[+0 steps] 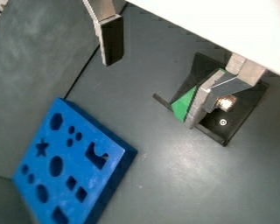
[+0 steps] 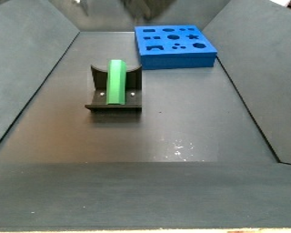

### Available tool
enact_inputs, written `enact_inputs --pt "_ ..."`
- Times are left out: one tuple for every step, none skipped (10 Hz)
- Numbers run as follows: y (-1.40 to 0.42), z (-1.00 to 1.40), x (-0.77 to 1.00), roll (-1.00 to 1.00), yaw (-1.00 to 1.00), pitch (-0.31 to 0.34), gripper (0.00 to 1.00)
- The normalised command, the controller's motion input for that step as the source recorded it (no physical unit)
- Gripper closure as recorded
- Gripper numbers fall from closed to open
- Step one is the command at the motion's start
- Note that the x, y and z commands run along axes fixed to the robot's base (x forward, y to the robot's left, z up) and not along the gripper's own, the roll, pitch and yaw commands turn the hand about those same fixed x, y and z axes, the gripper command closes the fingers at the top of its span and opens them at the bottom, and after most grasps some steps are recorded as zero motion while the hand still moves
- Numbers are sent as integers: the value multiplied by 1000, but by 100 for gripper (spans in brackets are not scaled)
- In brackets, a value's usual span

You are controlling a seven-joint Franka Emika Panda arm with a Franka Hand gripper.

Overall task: Pick up the hexagon object. Move up. Place the hexagon object on the fixture. Regrasp the hexagon object. Move to above the board. Insert the hexagon object.
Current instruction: Regrasp the hexagon object.

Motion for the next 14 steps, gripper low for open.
enact_inputs --pt "-467 44 -37 1000 22 16 0" --pt "-204 24 -28 1000 23 13 0" --pt "-22 13 -33 1000 24 10 0" --pt "23 5 -30 1000 24 6 0" --pt "-5 -1 -23 1000 25 2 0" --pt "-24 8 -30 1000 26 -3 0" --pt "-18 12 -30 1000 27 -9 0" --pt "-23 2 -25 1000 27 -14 0" --pt "-24 -3 -24 1000 29 -19 0" --pt "-22 -1 -24 1000 30 -19 0" --pt "-22 4 -19 1000 32 -17 0" --pt "-22 10 -12 1000 33 -13 0" --pt "-24 12 1 1000 34 -7 0" --pt "-27 -9 21 1000 36 -1 0"
